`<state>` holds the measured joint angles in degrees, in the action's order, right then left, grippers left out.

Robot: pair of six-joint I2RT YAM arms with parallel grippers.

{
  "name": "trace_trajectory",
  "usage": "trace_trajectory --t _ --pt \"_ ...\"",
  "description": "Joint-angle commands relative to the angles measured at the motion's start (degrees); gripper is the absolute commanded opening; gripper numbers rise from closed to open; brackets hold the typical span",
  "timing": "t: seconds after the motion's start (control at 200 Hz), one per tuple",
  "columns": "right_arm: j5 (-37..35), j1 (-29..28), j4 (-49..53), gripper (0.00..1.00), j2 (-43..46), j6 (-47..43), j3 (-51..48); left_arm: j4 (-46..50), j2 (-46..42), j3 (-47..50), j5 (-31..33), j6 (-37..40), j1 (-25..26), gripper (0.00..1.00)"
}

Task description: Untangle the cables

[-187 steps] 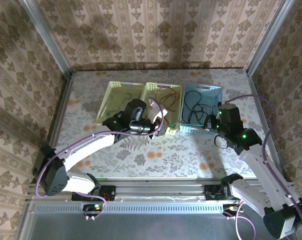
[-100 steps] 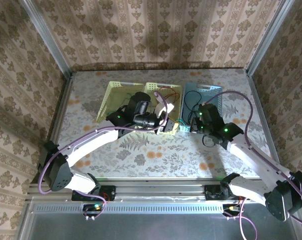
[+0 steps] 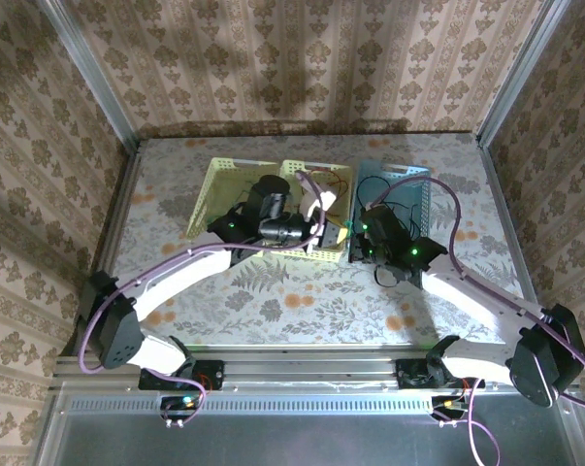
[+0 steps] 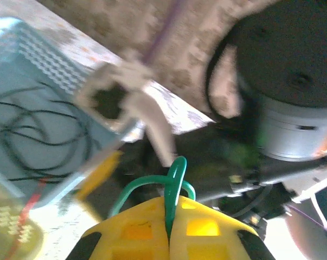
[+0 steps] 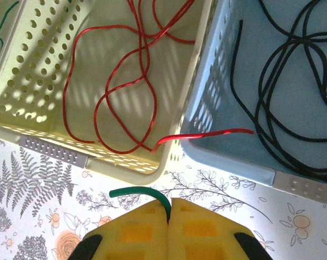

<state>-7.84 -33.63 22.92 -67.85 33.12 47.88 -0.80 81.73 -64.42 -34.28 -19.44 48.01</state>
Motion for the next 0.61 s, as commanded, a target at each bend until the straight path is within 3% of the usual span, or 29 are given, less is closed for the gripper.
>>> trace_trajectory --t 0.0,0.376,0.506,0.601 --pt "-3.87 0.93 5.63 0.00 2.76 0.39 -3.12 -7.72 -6.01 2.79 11.08 -2.17 -3.73 0.00" --pt "-4.46 7.82 7.45 0.00 7.21 0.15 -0.79 -5.44 -10.62 6.83 10.75 -2.95 -7.40 0.00" --pt "-5.29 7.96 6.99 0.38 8.44 -0.36 0.81 -7.08 -12.12 8.98 12.58 -4.35 -7.96 0.00" --pt "-7.73 8.12 6.61 0.47 10.46 0.44 0.65 -8.96 -13.71 11.64 16.81 -7.19 -10.73 0.00"
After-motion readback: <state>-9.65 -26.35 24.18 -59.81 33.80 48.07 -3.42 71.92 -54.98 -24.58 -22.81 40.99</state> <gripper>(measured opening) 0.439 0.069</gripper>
